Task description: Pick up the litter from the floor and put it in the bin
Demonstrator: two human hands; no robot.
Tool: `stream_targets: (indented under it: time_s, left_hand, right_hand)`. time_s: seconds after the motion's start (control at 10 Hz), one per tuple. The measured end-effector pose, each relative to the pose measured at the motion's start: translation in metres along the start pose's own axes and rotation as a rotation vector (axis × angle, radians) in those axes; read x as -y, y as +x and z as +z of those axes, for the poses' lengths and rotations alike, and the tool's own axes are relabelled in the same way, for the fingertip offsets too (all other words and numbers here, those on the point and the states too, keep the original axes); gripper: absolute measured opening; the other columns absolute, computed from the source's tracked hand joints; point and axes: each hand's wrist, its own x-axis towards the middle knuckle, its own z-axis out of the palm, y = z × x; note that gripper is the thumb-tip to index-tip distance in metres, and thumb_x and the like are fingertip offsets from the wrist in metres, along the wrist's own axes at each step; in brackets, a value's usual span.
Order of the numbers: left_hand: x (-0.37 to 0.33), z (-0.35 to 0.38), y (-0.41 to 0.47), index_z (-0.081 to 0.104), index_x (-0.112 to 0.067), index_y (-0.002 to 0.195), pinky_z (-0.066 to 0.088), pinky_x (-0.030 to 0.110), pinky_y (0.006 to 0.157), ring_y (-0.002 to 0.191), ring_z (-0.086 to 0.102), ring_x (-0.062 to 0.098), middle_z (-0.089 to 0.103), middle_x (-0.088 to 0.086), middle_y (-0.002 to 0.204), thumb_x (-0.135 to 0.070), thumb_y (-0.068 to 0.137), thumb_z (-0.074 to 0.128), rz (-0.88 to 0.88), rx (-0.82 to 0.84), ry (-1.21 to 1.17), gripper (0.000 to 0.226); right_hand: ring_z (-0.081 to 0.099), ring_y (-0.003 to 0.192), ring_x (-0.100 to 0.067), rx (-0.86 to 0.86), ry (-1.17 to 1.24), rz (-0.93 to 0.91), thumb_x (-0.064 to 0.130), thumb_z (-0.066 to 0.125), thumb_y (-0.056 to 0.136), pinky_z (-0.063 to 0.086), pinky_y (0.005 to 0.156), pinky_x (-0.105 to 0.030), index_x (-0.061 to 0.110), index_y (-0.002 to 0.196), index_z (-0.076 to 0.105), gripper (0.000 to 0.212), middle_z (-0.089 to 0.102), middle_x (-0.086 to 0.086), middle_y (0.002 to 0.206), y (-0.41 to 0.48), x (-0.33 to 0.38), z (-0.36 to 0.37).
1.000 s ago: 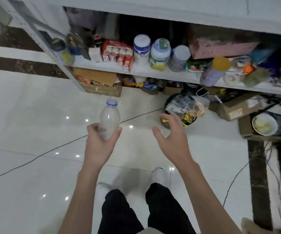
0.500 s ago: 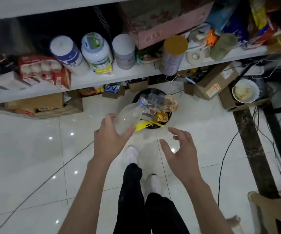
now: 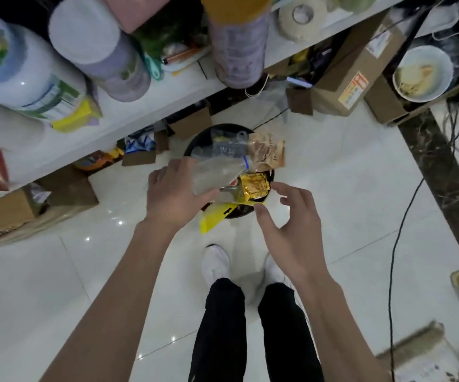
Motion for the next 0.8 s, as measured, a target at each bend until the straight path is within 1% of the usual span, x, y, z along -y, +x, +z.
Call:
stream_targets:
  time_s: [0.1,0.2,0.3,0.4,0.5,0.7,0.8]
  left_hand:
    - [-0.005,0.034,0.032,0.044,-0.027,0.13,0.025,0.043,0.105,0.121,0.048,0.028,0.054,0.002,0.131,-0.07,0.075,0.06,0.053,-0.03,0.063,0.072]
    - [-0.007,0.067,0.056,0.044,-0.026,0.133,0.017,0.047,0.112,0.129,0.041,0.025,0.049,0.001,0.137,-0.065,0.075,0.064,0.116,-0.062,0.115,0.072]
    - [-0.004,0.097,0.069,0.042,-0.023,0.135,0.012,0.053,0.115,0.134,0.035,0.028,0.045,0.005,0.14,-0.066,0.072,0.066,0.171,-0.069,0.206,0.08]
    - [-0.003,0.114,0.072,0.035,-0.02,0.141,0.006,0.052,0.114,0.135,0.031,0.029,0.041,0.008,0.143,-0.066,0.072,0.065,0.159,-0.063,0.185,0.088]
    - [-0.004,0.119,0.072,0.033,-0.018,0.144,0.007,0.054,0.115,0.136,0.029,0.031,0.04,0.009,0.144,-0.062,0.076,0.063,0.161,-0.092,0.162,0.087]
    - [-0.005,0.109,0.068,0.035,-0.016,0.143,0.018,0.054,0.114,0.136,0.033,0.032,0.041,0.01,0.144,-0.066,0.08,0.056,0.171,-0.14,0.16,0.083]
    - [-0.005,0.104,0.067,0.036,-0.018,0.142,0.02,0.053,0.113,0.135,0.035,0.031,0.043,0.007,0.143,-0.064,0.081,0.058,0.184,-0.141,0.164,0.079]
  right_hand:
    - [0.052,0.115,-0.007,0.0,0.0,0.031,0.043,0.065,0.087,0.05,0.095,-0.04,0.037,0.127,0.055,0.041,0.047,0.016,0.124,0.019,-0.026,0.008]
    - [0.052,0.116,-0.007,0.0,-0.006,0.038,0.046,0.063,0.087,0.051,0.092,-0.044,0.037,0.127,0.054,0.042,0.046,0.018,0.124,0.031,-0.051,0.014]
    - [0.052,0.117,-0.007,0.0,-0.01,0.051,0.048,0.063,0.086,0.05,0.093,-0.045,0.038,0.126,0.054,0.042,0.047,0.017,0.124,0.036,-0.07,0.017]
    - [0.052,0.117,-0.006,0.013,-0.012,0.072,0.044,0.066,0.088,0.048,0.097,-0.044,0.037,0.126,0.055,0.04,0.047,0.017,0.123,0.036,-0.08,0.019]
    - [0.051,0.118,-0.006,0.044,-0.014,0.073,0.044,0.065,0.088,0.046,0.1,-0.046,0.04,0.125,0.054,0.039,0.045,0.021,0.123,0.038,-0.082,0.024]
    - [0.051,0.117,-0.007,0.055,-0.004,0.07,0.044,0.064,0.088,0.046,0.099,-0.047,0.038,0.125,0.054,0.04,0.045,0.021,0.123,0.043,-0.078,0.031]
    - [0.051,0.116,-0.006,0.051,-0.008,0.07,0.043,0.065,0.088,0.045,0.099,-0.047,0.04,0.124,0.053,0.038,0.044,0.023,0.121,0.046,-0.072,0.032]
